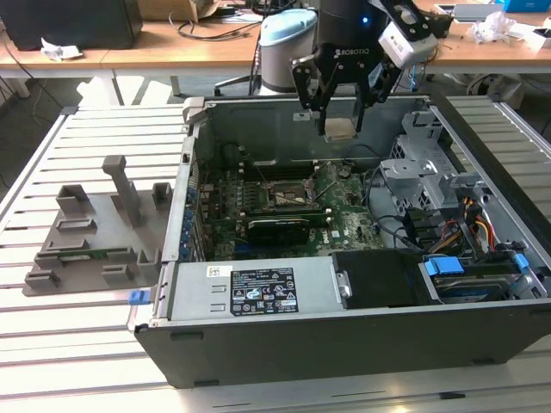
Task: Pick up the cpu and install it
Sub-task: 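Pick up the cpu and move it towards the insertion slot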
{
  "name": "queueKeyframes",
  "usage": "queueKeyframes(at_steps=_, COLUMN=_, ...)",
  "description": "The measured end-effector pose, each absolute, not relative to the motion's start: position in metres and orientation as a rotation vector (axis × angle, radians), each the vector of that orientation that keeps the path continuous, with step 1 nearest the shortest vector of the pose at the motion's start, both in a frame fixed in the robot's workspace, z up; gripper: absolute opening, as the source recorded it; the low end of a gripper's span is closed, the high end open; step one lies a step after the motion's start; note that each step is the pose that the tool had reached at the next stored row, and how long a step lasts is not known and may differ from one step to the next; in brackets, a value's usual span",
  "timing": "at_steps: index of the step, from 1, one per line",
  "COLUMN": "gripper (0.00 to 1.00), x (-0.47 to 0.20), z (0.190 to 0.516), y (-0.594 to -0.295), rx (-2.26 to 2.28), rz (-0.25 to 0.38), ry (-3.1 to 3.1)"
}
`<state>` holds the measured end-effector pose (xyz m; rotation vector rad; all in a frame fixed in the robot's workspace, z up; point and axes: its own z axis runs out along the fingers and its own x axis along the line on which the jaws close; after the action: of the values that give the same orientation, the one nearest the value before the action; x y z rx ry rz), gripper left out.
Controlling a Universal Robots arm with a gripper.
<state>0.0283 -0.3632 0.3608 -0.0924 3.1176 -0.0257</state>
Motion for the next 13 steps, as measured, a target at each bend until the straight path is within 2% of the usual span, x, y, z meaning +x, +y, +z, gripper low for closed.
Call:
queueKeyframes(at_steps=2, gripper=0.55, x=0.016, z=0.341, y=-0.348, rx=-0.093, rz=-0.025, ry=3.128)
queueKeyframes(at_steps=13, gripper=0.55, x=0.006, z=0.332, y=-0.334, rx=-0.094, rz=-0.024, ry=3.154)
